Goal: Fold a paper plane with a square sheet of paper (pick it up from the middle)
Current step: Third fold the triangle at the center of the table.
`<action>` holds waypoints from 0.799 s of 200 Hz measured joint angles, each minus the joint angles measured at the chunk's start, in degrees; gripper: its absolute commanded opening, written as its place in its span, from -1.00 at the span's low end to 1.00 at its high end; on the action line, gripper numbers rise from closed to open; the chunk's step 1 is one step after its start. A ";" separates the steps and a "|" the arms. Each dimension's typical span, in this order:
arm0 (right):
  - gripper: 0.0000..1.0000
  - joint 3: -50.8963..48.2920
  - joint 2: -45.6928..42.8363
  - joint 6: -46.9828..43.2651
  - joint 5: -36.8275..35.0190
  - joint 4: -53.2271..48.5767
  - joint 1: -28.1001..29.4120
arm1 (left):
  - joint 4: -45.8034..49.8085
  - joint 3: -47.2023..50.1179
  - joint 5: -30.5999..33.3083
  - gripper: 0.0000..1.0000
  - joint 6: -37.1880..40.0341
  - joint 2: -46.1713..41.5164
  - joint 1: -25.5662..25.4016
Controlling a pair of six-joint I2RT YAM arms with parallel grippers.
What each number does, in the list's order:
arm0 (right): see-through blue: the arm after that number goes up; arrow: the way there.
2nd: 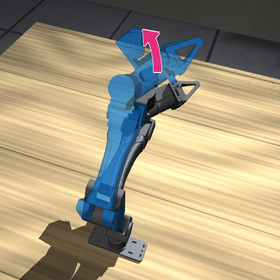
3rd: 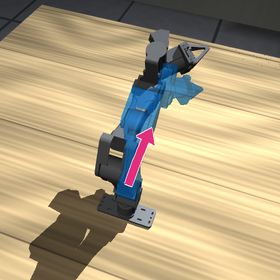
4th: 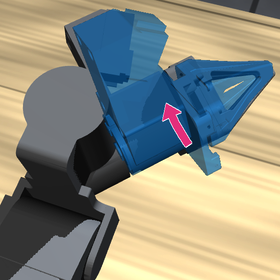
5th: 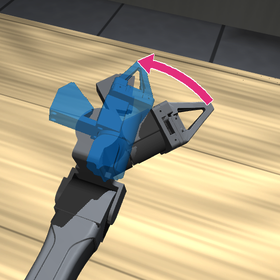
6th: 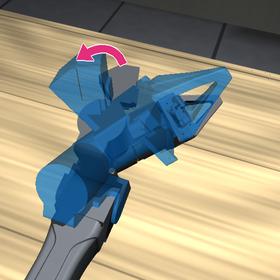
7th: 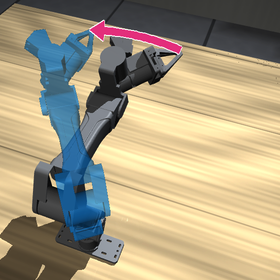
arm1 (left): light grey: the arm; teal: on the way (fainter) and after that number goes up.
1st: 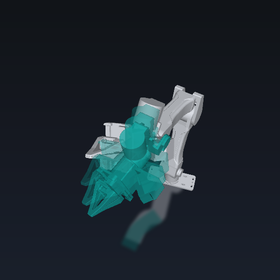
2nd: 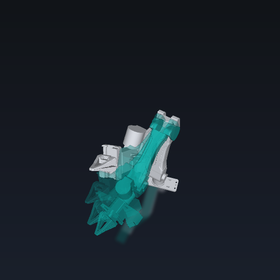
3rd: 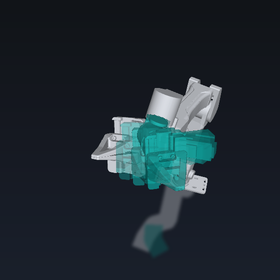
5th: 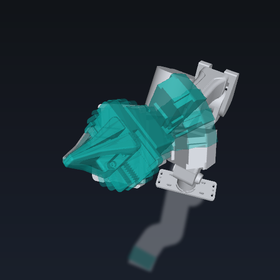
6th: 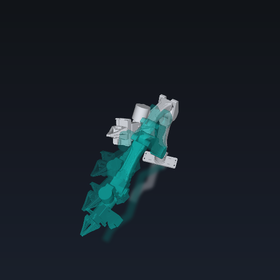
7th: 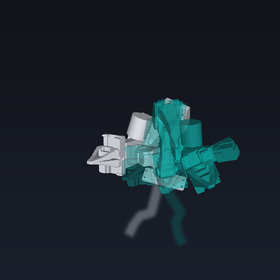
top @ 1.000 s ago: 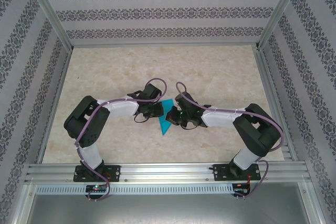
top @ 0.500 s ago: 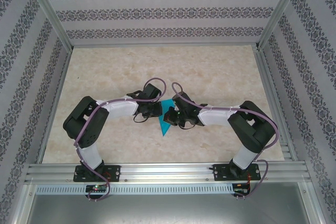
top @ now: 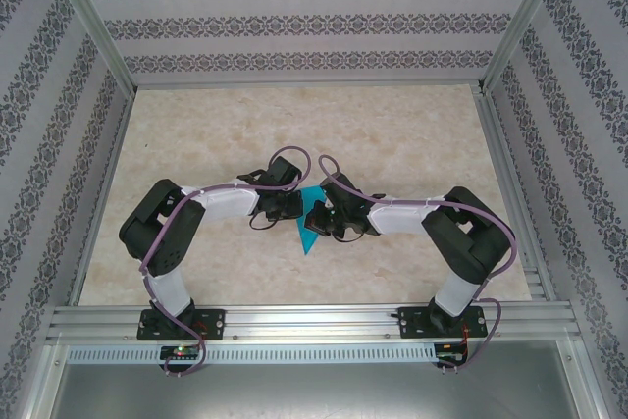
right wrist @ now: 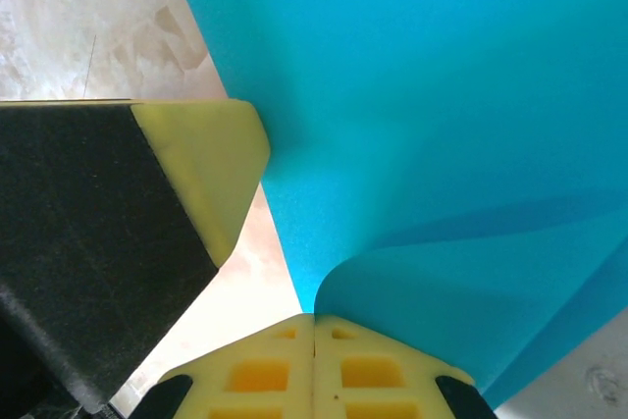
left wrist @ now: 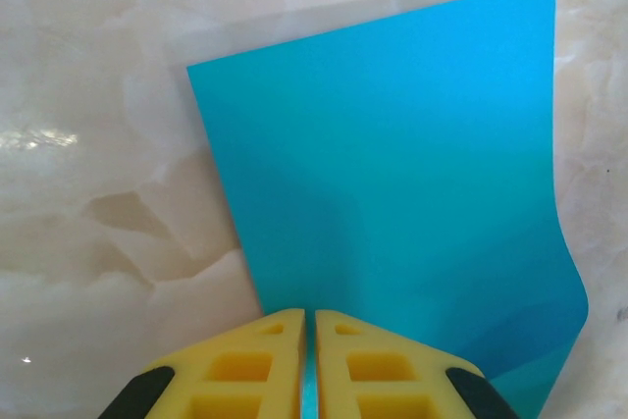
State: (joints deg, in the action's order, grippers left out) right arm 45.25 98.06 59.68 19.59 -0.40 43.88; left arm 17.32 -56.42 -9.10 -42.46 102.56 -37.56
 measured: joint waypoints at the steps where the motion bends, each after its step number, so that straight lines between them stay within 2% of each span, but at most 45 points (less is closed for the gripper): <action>1: -0.89 0.00 0.00 0.00 0.00 0.00 0.00 | 0.00 0.00 0.00 -0.75 0.00 0.00 0.00; 160: -0.89 0.00 0.83 0.83 -1.09 0.04 -0.13 | 0.00 0.00 -0.04 -0.76 -0.02 0.00 0.00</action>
State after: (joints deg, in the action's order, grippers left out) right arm 45.25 98.89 60.51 18.50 -0.36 43.75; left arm 17.32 -56.42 -9.15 -42.48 102.56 -37.56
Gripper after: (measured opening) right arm 0.057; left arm 0.121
